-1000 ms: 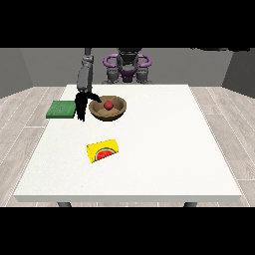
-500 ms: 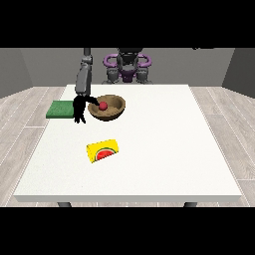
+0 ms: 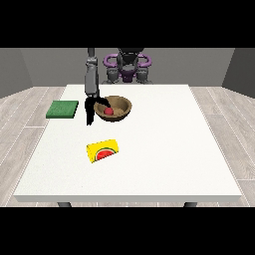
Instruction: Pick the cup and pour the ball into the bowl, then pick the bowl and place it on the pad
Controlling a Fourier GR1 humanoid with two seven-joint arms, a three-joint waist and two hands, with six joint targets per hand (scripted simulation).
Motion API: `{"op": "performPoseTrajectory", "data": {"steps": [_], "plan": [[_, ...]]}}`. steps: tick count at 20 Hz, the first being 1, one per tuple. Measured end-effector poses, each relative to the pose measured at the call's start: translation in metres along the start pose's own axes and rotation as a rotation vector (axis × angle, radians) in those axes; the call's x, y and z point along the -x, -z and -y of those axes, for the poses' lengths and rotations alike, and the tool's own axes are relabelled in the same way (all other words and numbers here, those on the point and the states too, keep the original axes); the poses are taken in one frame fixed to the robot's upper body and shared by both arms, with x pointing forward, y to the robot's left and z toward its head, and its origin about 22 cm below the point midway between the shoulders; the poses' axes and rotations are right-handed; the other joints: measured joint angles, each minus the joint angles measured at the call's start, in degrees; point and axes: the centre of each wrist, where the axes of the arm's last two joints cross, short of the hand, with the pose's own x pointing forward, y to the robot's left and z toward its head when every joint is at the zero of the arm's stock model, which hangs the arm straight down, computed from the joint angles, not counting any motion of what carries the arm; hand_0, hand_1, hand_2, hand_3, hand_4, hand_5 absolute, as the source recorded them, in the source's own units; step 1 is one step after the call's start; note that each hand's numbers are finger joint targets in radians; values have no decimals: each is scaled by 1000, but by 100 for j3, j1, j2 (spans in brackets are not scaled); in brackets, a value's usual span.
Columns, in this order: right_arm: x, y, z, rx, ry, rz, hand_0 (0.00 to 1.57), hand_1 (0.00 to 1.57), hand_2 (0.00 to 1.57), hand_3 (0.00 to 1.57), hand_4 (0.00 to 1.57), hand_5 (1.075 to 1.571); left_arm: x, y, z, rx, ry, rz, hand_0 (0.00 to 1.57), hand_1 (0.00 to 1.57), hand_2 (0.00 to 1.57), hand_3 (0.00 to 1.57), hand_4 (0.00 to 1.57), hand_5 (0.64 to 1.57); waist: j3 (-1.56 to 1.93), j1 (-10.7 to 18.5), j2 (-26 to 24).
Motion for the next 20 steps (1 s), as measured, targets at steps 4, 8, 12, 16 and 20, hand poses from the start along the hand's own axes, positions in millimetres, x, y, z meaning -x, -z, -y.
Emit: {"op": "performPoseTrajectory", "data": {"steps": [4,8,12,16,20], "plan": [[-2,3,-10,34,-35,-1,1319,1319,1208,0,475,1521,-13,4,-4,12,-1,24,0,0,0,0,0,1533,-37,119,51],[1,0,-5,67,-121,-36,1571,1571,1571,1571,1178,1417,-16,5,-9,11,-10,17,0,0,0,0,0,1546,-71,161,-20],[-2,-1,2,66,-255,-110,1571,1571,1571,1571,1171,1463,-9,0,-21,-10,-21,-15,0,0,0,0,0,1548,-38,122,-143],[-10,5,-4,59,-387,-229,1571,1571,1571,1571,1250,1455,14,-12,-34,-51,-14,-83,0,0,0,0,0,1547,31,-131,-404],[-38,25,-19,47,-480,-319,1571,1571,1571,1571,1249,1472,42,-41,-61,-96,-1,-160,0,0,0,0,0,1544,71,-386,-796]]}}
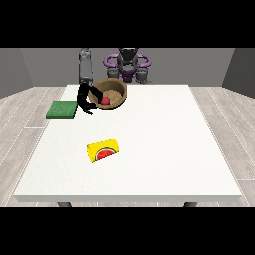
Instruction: Pick the cup and pour the ball into the bowl, then pick the bowl and place it on the pad
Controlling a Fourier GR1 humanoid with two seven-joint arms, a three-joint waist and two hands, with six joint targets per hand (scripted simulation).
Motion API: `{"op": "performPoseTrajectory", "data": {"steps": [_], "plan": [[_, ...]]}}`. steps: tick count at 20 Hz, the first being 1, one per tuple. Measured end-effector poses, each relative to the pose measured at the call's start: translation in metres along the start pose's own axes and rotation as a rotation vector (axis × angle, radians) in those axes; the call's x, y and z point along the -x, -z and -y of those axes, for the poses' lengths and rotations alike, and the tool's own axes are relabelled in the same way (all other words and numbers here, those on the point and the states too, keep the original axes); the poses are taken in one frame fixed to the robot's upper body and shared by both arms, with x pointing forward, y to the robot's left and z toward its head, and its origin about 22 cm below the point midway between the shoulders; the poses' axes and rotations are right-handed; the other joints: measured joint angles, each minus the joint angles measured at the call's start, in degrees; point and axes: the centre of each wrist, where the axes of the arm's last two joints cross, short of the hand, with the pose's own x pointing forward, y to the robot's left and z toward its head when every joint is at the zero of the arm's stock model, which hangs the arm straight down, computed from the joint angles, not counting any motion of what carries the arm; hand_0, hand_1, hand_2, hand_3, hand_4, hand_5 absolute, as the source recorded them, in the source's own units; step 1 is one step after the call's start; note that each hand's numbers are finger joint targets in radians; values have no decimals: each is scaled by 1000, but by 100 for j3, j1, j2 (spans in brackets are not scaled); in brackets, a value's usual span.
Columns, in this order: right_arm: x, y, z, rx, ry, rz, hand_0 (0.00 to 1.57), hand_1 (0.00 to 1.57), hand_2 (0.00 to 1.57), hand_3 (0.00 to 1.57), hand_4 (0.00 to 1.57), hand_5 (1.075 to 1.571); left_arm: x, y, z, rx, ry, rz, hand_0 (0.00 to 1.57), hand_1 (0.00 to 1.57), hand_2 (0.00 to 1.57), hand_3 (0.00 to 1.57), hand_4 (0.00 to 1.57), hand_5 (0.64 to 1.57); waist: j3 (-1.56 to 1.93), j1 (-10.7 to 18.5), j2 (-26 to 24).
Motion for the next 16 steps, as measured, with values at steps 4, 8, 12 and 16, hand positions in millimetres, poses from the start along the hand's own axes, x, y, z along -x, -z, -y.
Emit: {"op": "performPoseTrajectory", "data": {"steps": [4,8,12,16], "plan": [[-27,4,2,-35,-34,-31,1571,1571,1571,1571,1283,1481,13,-20,-29,-53,20,-24,0,0,0,0,0,1542,22,-331,-81],[-19,10,38,-31,-64,-24,1571,1571,1571,1571,1302,1519,3,-29,-47,-77,38,7,0,0,0,0,0,1539,36,-429,108],[-17,15,68,-31,-96,-6,1571,1571,1571,1571,1302,1519,-2,-31,-51,-90,62,21,0,0,0,0,0,1537,43,-543,196],[-12,19,92,-32,-113,-3,1571,1571,1571,1571,1305,1533,-4,-28,-45,-94,78,16,0,0,0,0,0,1531,48,-581,177]]}}
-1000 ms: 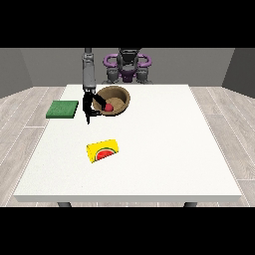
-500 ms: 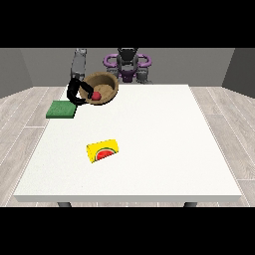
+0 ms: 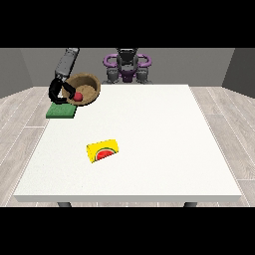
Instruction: Pick the cup and pour the ball into the bowl, then pick the bowl and place it on the pad
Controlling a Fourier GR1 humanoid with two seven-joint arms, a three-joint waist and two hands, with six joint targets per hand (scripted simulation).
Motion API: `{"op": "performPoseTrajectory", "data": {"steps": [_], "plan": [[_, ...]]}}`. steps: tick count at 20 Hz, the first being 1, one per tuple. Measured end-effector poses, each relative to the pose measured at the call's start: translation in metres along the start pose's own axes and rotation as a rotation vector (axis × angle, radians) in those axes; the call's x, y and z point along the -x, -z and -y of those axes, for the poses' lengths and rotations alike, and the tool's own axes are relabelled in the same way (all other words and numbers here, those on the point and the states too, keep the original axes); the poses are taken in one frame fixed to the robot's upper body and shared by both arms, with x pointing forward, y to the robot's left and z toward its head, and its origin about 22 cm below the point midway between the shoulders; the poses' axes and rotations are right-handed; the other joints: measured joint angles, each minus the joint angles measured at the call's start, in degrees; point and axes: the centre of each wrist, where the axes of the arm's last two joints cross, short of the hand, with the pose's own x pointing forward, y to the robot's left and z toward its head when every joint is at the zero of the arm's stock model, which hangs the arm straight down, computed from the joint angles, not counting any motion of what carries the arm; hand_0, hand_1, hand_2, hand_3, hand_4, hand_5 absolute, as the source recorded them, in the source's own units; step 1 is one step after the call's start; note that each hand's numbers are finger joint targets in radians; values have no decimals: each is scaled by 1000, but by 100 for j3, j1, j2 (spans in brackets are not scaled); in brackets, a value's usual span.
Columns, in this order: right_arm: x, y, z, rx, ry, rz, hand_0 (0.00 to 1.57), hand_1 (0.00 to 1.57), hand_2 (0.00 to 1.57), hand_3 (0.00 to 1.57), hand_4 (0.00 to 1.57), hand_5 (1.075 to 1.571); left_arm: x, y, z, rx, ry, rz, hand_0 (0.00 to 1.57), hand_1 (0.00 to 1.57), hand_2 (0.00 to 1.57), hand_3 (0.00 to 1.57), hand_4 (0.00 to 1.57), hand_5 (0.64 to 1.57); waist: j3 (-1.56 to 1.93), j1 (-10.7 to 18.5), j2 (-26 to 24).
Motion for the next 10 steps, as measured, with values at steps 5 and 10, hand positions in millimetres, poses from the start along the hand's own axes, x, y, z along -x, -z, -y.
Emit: {"op": "performPoseTrajectory", "data": {"steps": [5,10], "plan": [[18,-2,46,17,9,16,1571,1571,1571,1174,1287,1534,-2,-3,-1,-8,15,22,0,0,0,0,0,1534,1,-46,88],[25,-4,79,44,71,51,1571,1571,1571,866,1291,1541,-22,-1,-10,-10,20,71,0,0,0,0,149,1535,3,12,386]]}}
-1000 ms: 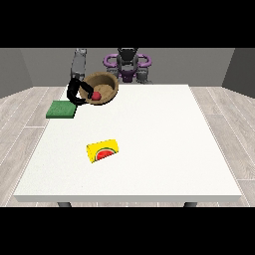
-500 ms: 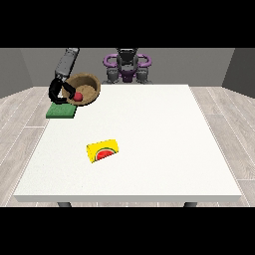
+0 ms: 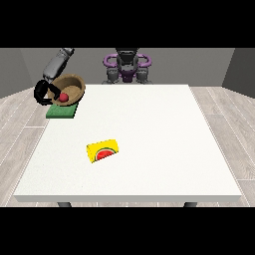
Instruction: Pick the cup and pour the ball into the bowl, then pick the bowl and place it on the pad
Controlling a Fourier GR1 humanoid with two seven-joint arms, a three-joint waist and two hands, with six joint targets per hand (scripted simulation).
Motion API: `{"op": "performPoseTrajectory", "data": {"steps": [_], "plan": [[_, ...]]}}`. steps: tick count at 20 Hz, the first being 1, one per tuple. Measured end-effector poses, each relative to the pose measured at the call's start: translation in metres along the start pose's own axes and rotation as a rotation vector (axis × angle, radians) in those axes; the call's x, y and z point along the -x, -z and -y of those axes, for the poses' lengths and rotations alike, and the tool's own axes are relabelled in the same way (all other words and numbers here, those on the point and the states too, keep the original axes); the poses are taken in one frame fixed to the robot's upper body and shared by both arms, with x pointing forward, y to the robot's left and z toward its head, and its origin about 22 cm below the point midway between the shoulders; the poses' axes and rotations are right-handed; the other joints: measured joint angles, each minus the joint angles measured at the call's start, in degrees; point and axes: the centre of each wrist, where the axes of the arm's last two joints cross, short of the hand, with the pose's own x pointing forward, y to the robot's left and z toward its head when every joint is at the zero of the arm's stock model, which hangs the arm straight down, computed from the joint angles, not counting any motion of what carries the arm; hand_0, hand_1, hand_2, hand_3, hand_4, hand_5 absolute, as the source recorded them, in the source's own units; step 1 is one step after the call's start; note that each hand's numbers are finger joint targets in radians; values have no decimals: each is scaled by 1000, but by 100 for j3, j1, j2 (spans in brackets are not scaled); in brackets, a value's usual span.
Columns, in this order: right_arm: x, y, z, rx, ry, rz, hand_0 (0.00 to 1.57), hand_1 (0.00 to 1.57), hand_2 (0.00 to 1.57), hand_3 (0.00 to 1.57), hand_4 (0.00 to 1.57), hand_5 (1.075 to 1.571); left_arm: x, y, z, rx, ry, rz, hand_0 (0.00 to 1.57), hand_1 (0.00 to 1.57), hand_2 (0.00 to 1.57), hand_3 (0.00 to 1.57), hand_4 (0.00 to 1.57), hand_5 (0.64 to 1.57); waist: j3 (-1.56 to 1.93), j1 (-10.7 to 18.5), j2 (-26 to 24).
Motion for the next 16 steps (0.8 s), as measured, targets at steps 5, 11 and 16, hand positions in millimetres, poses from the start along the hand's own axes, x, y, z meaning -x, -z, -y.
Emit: {"op": "performPoseTrajectory", "data": {"steps": [5,11,16], "plan": [[-12,3,40,48,16,57,1571,1571,1571,465,1278,1552,-32,12,3,11,1,74,0,0,0,0,49,1537,7,150,423],[-6,0,67,85,11,84,1571,1571,1571,678,1248,1564,-50,15,14,32,-21,118,0,0,0,0,0,1535,9,263,663],[-13,0,79,68,4,59,1571,1571,1571,903,1236,1568,-43,12,15,21,-20,73,0,0,0,0,0,1534,3,217,397]]}}
